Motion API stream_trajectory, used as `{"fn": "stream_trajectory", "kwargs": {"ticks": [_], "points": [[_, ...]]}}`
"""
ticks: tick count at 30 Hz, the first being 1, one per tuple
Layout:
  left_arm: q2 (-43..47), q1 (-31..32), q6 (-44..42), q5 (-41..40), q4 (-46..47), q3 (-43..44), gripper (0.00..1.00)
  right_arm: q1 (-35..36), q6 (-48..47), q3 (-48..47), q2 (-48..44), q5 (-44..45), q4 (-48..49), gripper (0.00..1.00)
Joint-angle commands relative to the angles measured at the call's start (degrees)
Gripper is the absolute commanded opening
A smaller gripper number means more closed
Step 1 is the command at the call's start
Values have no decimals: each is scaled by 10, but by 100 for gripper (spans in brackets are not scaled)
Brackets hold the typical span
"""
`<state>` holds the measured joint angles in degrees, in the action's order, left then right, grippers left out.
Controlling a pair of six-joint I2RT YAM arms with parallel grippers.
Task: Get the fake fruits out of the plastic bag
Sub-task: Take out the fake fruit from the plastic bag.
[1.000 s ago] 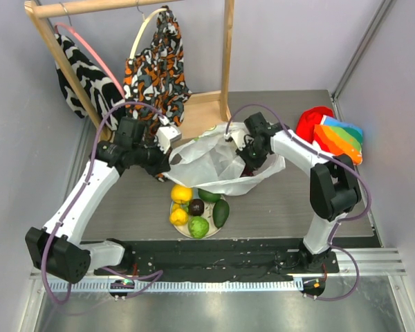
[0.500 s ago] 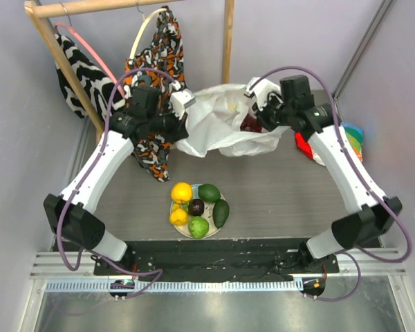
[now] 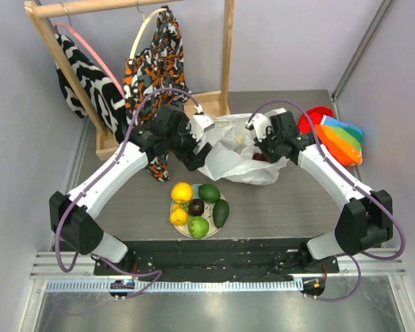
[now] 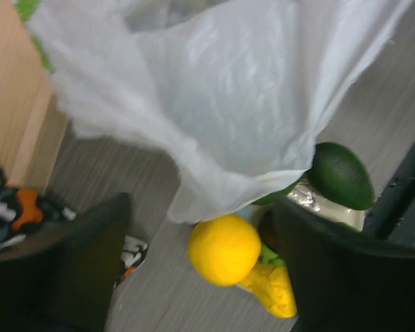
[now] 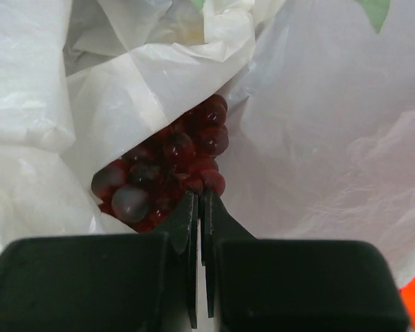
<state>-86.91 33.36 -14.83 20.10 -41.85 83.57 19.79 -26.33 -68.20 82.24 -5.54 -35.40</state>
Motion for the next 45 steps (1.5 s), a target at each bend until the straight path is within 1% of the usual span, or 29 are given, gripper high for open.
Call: {"fn": "stream_trajectory", "kwargs": {"ticks": [1,2,3,4,5,6,7,8,10,11,13,14,17,18,19,24,26,27,28,30,31,33,34,36,38,39,42,45], "points": [[80,-5,15,-119,67,32,100,-5,44,5,-29,13,58,1],[80,-5,16,-97,64,51,100,-6,54,6,-25,8,58,1],[76,-4,15,-57,42,70,100,-5,61,6,-23,-1,58,1],[65,-3,9,8,31,103,100,-5,72,2,-19,-15,53,1],[61,12,3,24,23,111,100,-6,75,-3,-14,-21,50,1],[55,27,-11,23,16,118,100,-6,80,-9,-3,-26,46,1],[50,46,-59,14,11,120,100,-5,84,-23,5,-32,36,1],[44,88,-86,-12,5,113,100,-5,92,-30,12,-46,31,1],[38,127,-137,-48,15,99,100,-5,101,-51,28,-57,19,1],[31,156,-162,-81,41,79,100,-5,109,-56,33,-64,16,1],[28,179,-186,-88,73,52,100,-5,116,-68,45,-69,12,1],[29,185,-209,-102,111,23,100,-5,116,-70,47,-75,10,1],[16,203,-237,-157,192,-24,100,-5,118,-71,46,-76,12,1],[12,204,-240,-161,206,-31,100,-6,119,-70,44,-76,11,1],[7,204,-240,-172,245,-38,100,-6,121,-67,40,-78,11,1],[-50,205,-272,-243,326,-61,99,-6,124,-52,28,-84,9,1],[-62,206,-277,-248,333,-54,88,-7,125,-49,23,-85,9,1],[-72,206,-275,-245,327,-49,81,-8,124,-48,22,-84,9,1],[-74,205,-273,-229,306,-39,62,-11,124,-48,21,-87,9,1],[-80,205,-272,-205,274,-28,40,-15,124,-53,21,-87,14,1],[-79,207,-262,-175,253,-26,1,-18,124,-57,22,-83,16,1],[-79,208,-258,-141,214,-19,0,-35,124,-82,31,-76,31,1],[-72,209,-260,-98,161,-15,0,-44,126,-96,37,-72,35,1],[-59,213,-258,-71,135,-23,0,-81,137,-146,63,-76,45,1],[-37,217,-264,-46,114,-48,0,-115,146,-183,86,-85,45,1],[-34,224,-268,-43,106,-54,0,-126,149,-216,106,-88,46,1],[-34,227,-270,-38,90,-69,0,-150,158,-266,129,-101,45,1],[-51,227,-270,-44,99,-63,0,-155,172,-290,143,-129,46,1]]}}
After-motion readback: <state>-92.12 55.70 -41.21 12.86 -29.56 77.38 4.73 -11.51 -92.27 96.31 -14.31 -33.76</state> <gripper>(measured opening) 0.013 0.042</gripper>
